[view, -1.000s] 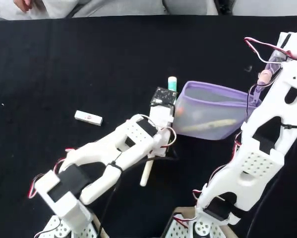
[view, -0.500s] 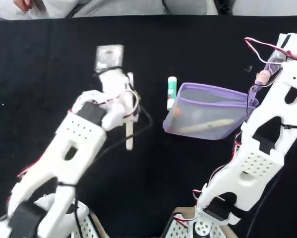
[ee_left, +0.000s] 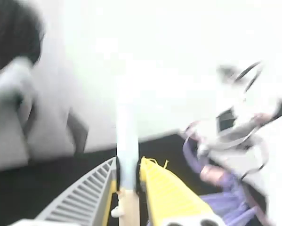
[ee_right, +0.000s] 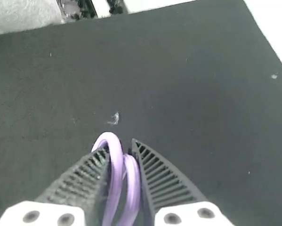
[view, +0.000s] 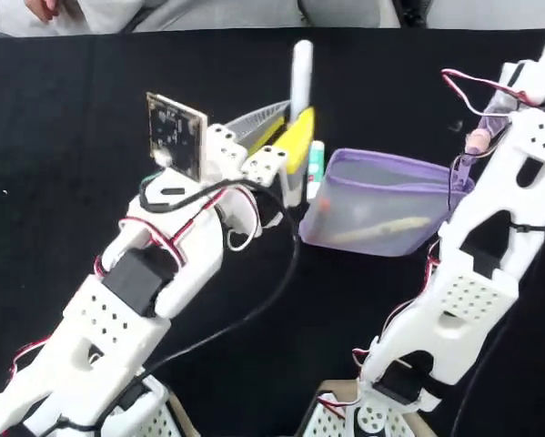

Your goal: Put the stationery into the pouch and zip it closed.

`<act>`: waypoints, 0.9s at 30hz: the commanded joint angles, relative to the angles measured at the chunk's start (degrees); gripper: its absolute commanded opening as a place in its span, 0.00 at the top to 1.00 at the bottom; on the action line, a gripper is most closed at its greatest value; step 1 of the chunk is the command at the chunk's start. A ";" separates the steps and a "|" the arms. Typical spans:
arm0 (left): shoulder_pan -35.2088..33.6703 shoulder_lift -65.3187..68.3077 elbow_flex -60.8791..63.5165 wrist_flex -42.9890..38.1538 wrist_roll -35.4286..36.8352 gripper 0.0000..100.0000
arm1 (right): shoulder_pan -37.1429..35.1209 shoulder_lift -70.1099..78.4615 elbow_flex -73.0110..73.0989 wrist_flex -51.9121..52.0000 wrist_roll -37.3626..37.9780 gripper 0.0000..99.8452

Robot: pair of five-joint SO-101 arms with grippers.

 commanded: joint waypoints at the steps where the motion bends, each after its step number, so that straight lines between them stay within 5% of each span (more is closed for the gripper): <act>1: 2.95 -1.67 -2.42 -4.75 -2.81 0.97 | -0.70 -0.75 -3.12 -1.14 -0.09 0.99; 7: 3.30 -1.23 -9.54 -5.01 -3.08 0.97 | -0.88 -0.66 -3.12 -1.14 -0.09 0.99; 13: 10.68 -0.79 -11.21 -5.36 -3.52 0.97 | -0.88 -0.66 -3.12 -1.14 -0.09 0.99; 18: 11.38 3.78 -9.63 -13.89 -3.52 0.97 | -0.79 -0.75 -3.12 -1.14 -0.09 0.99; 27: 12.35 13.27 -8.66 -17.85 -8.79 0.97 | -0.26 -0.66 -3.12 -1.14 0.00 0.99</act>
